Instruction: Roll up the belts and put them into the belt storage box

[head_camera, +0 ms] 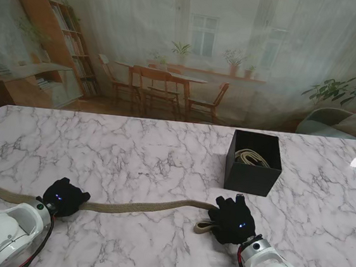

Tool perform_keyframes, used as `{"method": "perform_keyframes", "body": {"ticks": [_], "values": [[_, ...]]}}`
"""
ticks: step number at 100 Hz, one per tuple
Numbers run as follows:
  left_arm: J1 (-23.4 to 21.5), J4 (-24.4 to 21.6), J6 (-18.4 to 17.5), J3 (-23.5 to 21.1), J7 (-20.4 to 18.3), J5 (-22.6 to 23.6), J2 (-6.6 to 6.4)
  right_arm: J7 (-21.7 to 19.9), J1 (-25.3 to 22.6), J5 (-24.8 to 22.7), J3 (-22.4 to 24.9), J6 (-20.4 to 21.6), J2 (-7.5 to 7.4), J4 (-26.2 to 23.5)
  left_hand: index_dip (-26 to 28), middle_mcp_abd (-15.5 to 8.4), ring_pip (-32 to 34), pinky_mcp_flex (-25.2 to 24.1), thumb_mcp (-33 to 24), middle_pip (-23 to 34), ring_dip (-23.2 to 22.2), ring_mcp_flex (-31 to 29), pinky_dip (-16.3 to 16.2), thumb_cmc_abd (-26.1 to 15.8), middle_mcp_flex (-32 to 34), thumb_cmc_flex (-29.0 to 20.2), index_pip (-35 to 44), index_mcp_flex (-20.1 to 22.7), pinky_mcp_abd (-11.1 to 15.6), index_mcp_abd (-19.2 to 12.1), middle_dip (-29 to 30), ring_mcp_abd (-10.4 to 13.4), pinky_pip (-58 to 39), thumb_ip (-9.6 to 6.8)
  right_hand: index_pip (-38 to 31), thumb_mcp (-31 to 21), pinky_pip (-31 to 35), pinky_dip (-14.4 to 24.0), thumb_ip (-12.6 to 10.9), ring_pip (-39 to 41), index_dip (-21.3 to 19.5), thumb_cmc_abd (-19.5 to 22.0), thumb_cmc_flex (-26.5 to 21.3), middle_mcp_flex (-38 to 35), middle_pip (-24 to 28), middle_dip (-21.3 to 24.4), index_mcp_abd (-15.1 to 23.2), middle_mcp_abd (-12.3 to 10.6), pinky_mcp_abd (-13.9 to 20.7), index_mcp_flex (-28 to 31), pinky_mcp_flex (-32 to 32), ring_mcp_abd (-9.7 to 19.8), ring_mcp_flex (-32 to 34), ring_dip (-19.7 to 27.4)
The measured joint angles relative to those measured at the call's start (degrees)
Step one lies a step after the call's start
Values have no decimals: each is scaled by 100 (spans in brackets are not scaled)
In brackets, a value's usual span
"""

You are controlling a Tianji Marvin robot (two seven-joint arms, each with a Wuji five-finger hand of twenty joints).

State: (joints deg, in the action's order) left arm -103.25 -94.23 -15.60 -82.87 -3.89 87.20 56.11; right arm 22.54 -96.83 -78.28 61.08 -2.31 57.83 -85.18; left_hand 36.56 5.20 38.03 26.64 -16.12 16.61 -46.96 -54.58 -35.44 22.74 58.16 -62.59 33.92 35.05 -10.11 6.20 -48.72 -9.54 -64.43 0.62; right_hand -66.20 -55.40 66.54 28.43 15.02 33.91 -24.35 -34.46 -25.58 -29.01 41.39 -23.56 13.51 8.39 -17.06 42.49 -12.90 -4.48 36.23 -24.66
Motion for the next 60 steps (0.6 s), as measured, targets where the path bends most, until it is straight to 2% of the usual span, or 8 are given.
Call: {"method": "perform_keyframes", "body": {"ticks": [6, 15, 30, 40, 55, 60], "values": [[29, -4, -5, 24, -15, 48, -8, 6, 0, 11, -4, -9, 2, 5, -114, -2, 0, -58, 132, -1, -72, 7, 0, -4, 0, -7, -53, 372, 5, 1, -81, 1, 0, 0, -1, 0, -2, -28, 1, 0, 0, 0, -5, 0, 0, 0, -1, 0, -1, 0, 1, 0, 0, 1], [58, -4, -8, 51, -16, 151, -18, 21, 1, 18, -9, -21, 5, 14, -308, -2, 1, -61, 433, 145, -142, 7, -2, -77, 1, -135, 147, 660, 5, -92, -84, 1, 0, 0, -1, 0, -11, -34, 1, 0, 0, 0, -6, 0, 0, -1, -1, 0, -2, -1, 3, 0, 0, 2], [35, -5, 31, 22, 1, 271, -19, 29, 2, 21, -10, -48, 10, 25, -375, -2, 64, -32, 513, 351, -195, 4, -4, -106, 2, -208, 373, 798, 5, -239, -81, 1, 0, 0, -1, 0, -110, -45, 3, 0, 0, 41, -6, 0, 0, -2, -15, 0, -10, -1, 117, -1, 0, 4], [-59, -37, 123, -92, 1, 367, -8, 29, 2, 41, -17, -110, 17, 31, -430, -2, 77, -13, 574, 424, -198, 1, -5, -106, 3, -208, 377, 883, 5, -328, -80, 0, 0, 0, -1, 0, -252, -116, 4, -115, 0, 64, -6, 0, 0, -2, -48, 0, -141, -1, 250, -33, -131, 25], [-233, -76, 264, -301, 2, 505, 9, 4, 1, 104, -24, -220, 39, 36, -431, -2, 80, -12, 579, 428, -199, 1, -6, -107, 3, -209, 378, 890, 5, -385, -78, -1, 0, 0, -1, 0, -341, -184, 4, -416, 125, 90, -6, -10, -27, 1, -56, 0, -163, 8, 303, -209, -179, 204], [-269, -79, 284, -341, 11, 512, 10, 5, 2, 162, -25, -233, 50, 41, -431, -2, 81, -12, 579, 428, -199, 1, -6, -125, 3, -209, 378, 890, 5, -386, -78, -1, -1, 0, -1, 0, -349, -223, 4, -547, 195, 90, -8, -236, -146, 96, -56, -1, -216, 20, 302, -287, -142, 300]]}}
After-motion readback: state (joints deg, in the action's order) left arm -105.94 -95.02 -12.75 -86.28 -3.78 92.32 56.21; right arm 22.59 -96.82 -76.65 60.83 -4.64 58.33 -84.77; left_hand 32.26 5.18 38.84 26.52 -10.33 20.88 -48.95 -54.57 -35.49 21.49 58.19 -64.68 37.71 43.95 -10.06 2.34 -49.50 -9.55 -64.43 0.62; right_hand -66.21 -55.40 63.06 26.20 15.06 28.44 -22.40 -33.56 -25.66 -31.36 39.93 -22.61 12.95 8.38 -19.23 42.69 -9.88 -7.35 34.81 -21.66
